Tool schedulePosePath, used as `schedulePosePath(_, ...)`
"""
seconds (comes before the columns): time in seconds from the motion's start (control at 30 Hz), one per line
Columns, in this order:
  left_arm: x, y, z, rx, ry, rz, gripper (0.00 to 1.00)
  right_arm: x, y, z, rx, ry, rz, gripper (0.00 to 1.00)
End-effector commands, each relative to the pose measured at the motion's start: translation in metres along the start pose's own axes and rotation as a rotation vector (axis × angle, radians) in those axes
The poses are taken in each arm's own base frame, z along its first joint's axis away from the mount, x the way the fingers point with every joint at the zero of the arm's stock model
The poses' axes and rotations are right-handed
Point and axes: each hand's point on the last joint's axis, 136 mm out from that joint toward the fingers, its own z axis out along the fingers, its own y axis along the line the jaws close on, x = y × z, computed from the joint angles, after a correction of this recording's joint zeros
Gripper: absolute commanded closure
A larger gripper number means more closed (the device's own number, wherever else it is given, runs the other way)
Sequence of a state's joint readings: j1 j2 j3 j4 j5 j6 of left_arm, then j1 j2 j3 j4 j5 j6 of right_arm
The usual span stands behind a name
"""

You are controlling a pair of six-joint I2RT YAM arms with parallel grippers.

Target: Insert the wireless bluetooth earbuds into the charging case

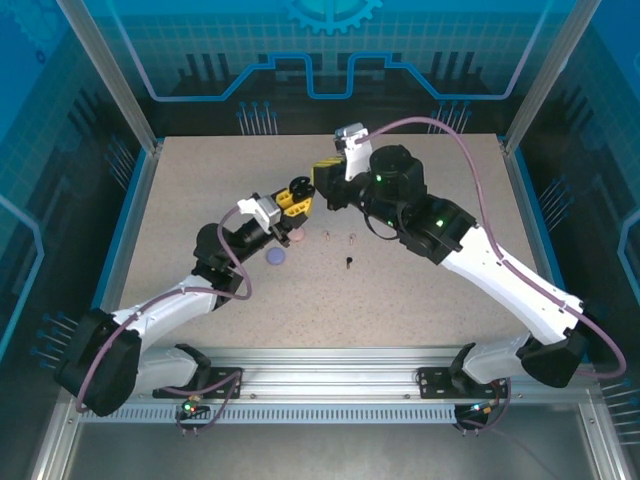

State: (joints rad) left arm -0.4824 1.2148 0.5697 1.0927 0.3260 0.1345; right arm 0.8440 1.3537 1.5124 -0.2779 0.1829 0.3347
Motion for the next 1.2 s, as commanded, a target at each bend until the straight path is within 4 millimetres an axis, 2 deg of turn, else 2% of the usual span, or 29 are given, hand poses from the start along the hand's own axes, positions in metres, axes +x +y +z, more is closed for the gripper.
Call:
schedulePosePath(0.0, -0.014, -0.004, 0.006, 0.026, -0.028, 0.062, 1.0, -0.019, 0.027, -0.011, -0.102, -0.116, -0.046, 0.85)
schedulePosePath(0.13, -0.014, -0.005, 0.008, 0.03, -0.028, 0.059, 1.0, -0.013, 0.034, -0.012, -0.133, -0.138, -0.055, 0.85)
schedulePosePath(0.47, -0.015, -0.008, 0.009, 0.032, -0.028, 0.06, 1.0, -0.001, 0.037, -0.004, -0.147, -0.12, -0.038, 0.85)
schedulePosePath(1.17, -0.019, -0.007, 0.009, 0.024, -0.033, 0.075, 1.0, 0.026, 0.028, 0.004, -0.117, -0.063, -0.017, 0.87)
